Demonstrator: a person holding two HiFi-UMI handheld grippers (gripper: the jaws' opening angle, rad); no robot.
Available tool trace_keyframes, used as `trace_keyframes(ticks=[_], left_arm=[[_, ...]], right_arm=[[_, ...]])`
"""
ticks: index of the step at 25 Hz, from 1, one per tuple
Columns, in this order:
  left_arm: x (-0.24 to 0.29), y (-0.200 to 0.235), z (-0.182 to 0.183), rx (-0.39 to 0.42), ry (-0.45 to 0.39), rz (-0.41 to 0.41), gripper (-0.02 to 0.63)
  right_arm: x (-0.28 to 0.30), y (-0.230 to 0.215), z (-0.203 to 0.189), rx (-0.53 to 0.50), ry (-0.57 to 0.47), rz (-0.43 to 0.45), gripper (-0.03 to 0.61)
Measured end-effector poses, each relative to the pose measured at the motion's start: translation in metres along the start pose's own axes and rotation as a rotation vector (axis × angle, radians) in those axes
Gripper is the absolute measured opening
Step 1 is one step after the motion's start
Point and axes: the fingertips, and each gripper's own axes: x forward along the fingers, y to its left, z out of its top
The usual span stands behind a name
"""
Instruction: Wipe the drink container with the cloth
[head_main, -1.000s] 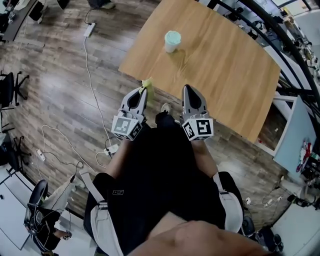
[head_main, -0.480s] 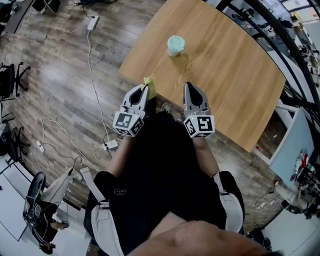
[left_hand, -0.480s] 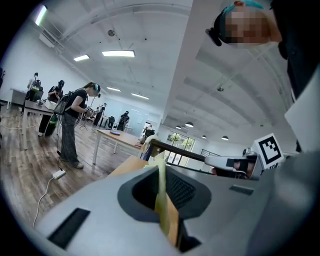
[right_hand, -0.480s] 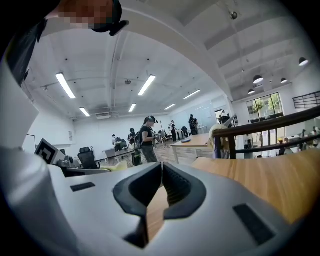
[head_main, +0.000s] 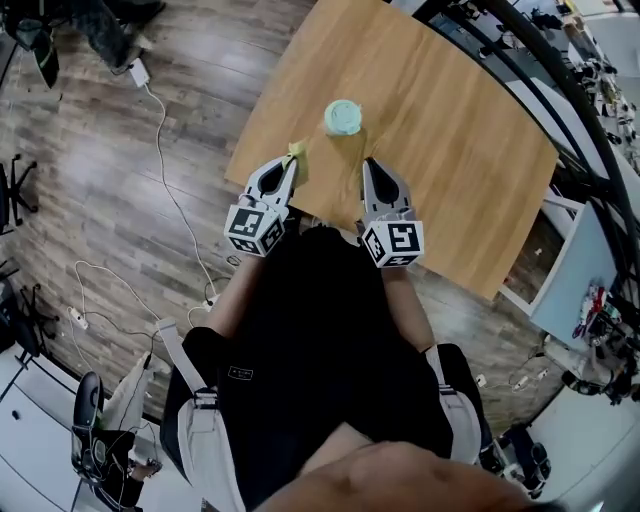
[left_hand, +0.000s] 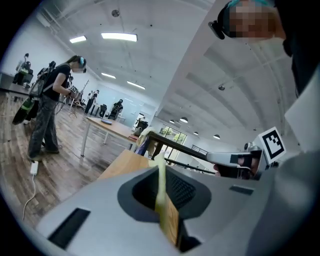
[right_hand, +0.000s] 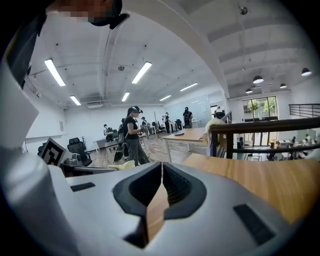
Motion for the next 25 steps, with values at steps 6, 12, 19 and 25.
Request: trace_keyframes(ticks=[6, 12, 19, 25], left_arm=[[0.04, 0.048, -0.018, -0.098, 0.101, -0.054, 0.034], [0.073, 0.08, -0.038, -0.154, 0.189, -0.114, 0.034], [0.102, 0.073, -0.05, -0.185, 0.244, -0.183, 0.034], [0.129, 0.061, -0.046, -0.211, 0.271, -0.23, 0.034]], right_arm=[[0.059, -0.011, -0.026, -0.015, 0.152, -0.03, 0.034], [0.091, -0.026, -0.051, -0.017, 0.315, -0.055, 0.034], [0.103, -0.033, -0.072, -0.049, 0.427, -0.025, 0.034], [0.117, -0.043, -0.09, -0.034, 0.505, -0.028, 0.034]])
